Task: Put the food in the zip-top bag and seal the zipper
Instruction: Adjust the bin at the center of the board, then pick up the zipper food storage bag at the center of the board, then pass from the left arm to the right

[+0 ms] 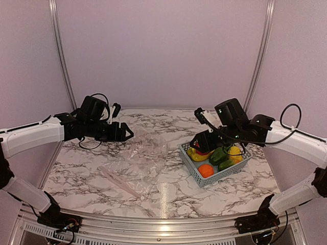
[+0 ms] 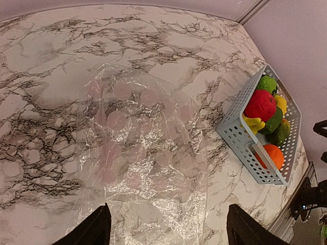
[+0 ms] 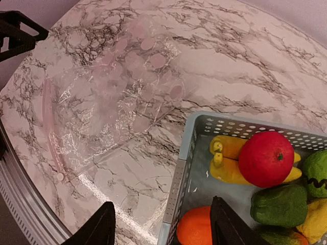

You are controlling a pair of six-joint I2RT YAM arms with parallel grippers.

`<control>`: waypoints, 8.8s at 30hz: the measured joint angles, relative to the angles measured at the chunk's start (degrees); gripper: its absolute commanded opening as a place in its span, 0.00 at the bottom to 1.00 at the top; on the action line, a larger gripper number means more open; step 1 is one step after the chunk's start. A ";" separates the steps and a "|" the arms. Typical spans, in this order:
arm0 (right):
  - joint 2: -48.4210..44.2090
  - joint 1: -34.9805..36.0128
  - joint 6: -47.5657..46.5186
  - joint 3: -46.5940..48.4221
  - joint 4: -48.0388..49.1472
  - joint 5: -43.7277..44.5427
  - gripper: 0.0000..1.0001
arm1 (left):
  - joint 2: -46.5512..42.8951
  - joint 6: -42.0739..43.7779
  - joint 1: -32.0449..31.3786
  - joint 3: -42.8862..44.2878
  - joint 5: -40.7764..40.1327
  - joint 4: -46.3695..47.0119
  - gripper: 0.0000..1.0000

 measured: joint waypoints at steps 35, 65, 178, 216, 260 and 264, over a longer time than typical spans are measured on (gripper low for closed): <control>25.44 6.49 5.70 11.21 -15.28 6.54 0.19 | -3.74 -3.65 0.00 -6.45 -1.03 -1.31 0.79; 24.30 8.22 -12.41 22.84 -29.33 11.32 0.48 | -3.72 -2.51 -0.28 -6.38 1.53 -4.09 0.79; 17.79 0.39 12.35 17.75 -10.88 -6.51 0.49 | 4.46 60.52 -25.99 -15.91 -30.84 -2.86 0.72; 15.15 -0.26 13.90 15.04 -10.43 -8.04 0.49 | 14.38 61.40 -30.23 -16.09 -41.59 6.32 0.27; 23.80 6.97 12.76 35.34 -6.47 -9.42 0.55 | 10.43 -2.45 -19.47 22.58 -24.44 -13.14 0.00; 26.21 7.32 12.81 37.77 -4.92 -9.99 0.56 | 10.21 -3.89 -19.47 22.49 -21.79 -11.08 0.00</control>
